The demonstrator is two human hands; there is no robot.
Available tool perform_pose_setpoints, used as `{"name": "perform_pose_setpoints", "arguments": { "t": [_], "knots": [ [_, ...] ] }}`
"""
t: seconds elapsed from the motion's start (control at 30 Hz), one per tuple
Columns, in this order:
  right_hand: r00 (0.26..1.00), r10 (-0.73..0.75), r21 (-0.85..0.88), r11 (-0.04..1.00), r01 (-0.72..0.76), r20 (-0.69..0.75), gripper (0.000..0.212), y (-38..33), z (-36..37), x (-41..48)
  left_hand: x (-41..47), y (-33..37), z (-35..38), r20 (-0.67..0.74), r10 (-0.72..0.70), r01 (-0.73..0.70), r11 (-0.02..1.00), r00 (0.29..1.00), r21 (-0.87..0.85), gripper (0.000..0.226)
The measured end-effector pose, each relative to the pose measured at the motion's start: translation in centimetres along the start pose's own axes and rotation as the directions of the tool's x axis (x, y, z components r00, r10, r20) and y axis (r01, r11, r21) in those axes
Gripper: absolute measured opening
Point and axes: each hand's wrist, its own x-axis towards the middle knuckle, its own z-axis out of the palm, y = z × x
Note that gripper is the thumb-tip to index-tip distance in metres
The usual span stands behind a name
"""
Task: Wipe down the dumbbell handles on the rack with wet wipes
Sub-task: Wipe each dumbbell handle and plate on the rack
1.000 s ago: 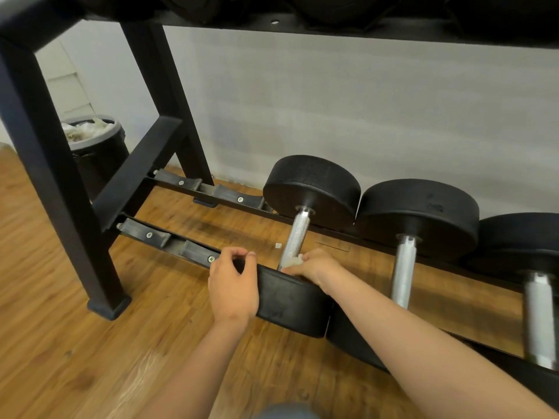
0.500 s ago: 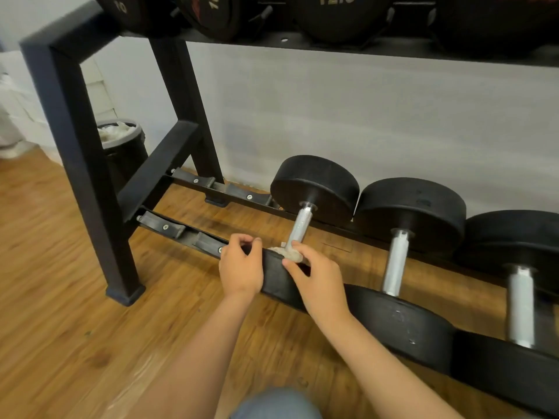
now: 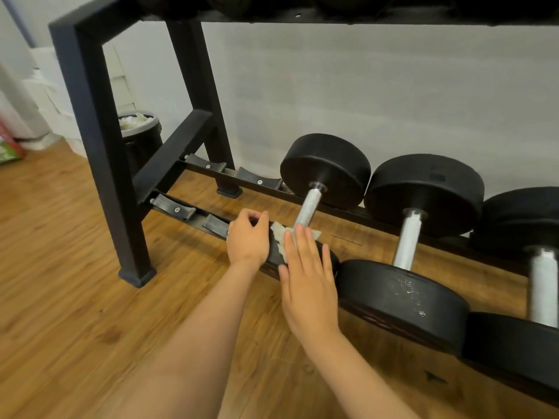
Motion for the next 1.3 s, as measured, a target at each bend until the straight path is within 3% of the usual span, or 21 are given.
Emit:
{"name": "perform_pose_setpoints", "arguments": {
  "t": [0.47,0.7,0.8,0.9,0.97,1.07,1.17,1.3],
  "knots": [
    [0.936,0.348,0.224,0.909,-0.351,0.055,0.076,-2.2,1.3,-5.2,0.0,0.0,-0.2,0.017,0.002,-0.003,1.000,1.000,0.017,0.023],
    [0.875,0.468,0.515,0.722,-0.461,0.127,0.077,-1.8,-0.1,-2.9,-0.3,0.3,-0.3,0.015,0.025,-0.026,0.999,1.000,0.023,0.025],
    [0.844,0.493,0.563,0.645,-0.516,0.210,0.081,-2.1,-0.3,-2.8,-0.3,0.2,-0.4,0.009,0.029,-0.029,0.999,1.000,0.025,0.026],
    [0.797,0.550,0.495,0.635,-0.592,0.248,0.087,-2.3,0.1,-0.8,-0.4,0.4,-0.5,0.023,0.026,-0.027,0.999,0.999,0.042,0.027],
    [0.839,0.507,0.419,0.730,-0.540,0.197,0.085,-2.6,0.4,-1.7,-0.2,0.3,-0.6,0.081,0.018,-0.025,0.996,0.997,0.088,0.030],
    [0.950,0.303,0.256,0.915,-0.311,0.073,0.077,-2.3,0.9,-4.9,-0.3,0.4,-1.5,0.239,0.050,-0.068,0.995,0.970,0.069,0.036],
    [0.980,0.196,0.137,0.971,-0.198,0.028,0.072,-1.2,0.8,-2.9,-1.6,0.1,-3.9,0.346,0.132,-0.156,0.987,0.929,0.042,0.040],
    [0.998,0.037,0.048,0.998,-0.040,0.049,0.068,-1.0,-0.4,0.3,-3.4,-0.5,-6.6,0.326,0.320,-0.398,0.893,0.889,0.209,0.053]
  ]
}}
